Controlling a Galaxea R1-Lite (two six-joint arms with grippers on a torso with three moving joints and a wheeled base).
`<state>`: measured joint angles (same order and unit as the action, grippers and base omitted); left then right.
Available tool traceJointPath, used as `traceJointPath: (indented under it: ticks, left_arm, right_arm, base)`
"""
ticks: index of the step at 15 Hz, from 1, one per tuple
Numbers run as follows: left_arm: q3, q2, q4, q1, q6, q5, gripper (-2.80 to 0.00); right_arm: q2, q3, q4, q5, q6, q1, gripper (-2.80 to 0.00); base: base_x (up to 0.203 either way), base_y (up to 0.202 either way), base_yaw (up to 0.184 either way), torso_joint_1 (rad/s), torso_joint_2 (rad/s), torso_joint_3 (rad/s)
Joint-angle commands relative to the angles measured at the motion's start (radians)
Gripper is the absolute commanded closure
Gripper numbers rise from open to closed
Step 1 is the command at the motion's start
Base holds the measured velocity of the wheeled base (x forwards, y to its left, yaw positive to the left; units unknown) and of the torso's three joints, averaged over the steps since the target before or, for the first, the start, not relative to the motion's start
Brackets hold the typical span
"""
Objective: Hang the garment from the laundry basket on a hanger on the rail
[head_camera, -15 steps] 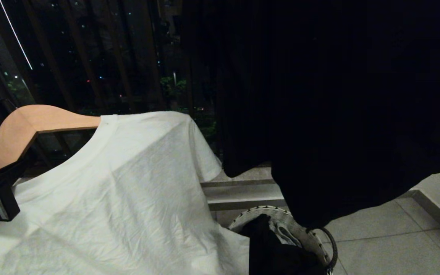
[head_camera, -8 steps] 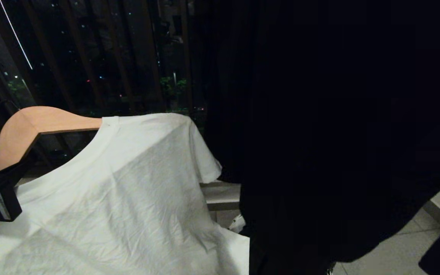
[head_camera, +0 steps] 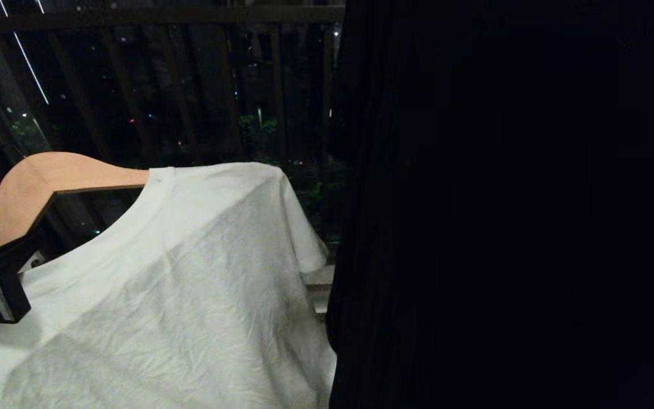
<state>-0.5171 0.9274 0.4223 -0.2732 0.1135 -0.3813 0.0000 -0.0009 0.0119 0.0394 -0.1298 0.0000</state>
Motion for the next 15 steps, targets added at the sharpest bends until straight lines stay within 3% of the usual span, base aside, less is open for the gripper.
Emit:
traceJointPath:
  ticks: [1,9,15]
  left_arm:
    - [-0.004,-0.005,0.003,0.0,0.01,-0.002,0.0]
    - [-0.012,-0.033,0.016,0.0,0.189,-0.005,0.0]
    - [-0.126,-0.016,0.017,-0.001,0.208,-0.004,0.0]
  right_arm:
    - [0.001,0.0,0.0,0.001,-0.002,0.0,0.0]
    - [0.0,0.001,0.0,0.001,-0.002,0.0,0.0]
    - [0.0,-0.001,0.0,0.001,-0.002,0.0,0.0]
  base:
    - [0.0,0.0,0.0,0.137,-0.47,-0.332]
    - [0.0,0.0,0.0,0.161,-0.49,-0.328]
    - [0.0,0.0,0.0,0.208,-0.54,-0.327]
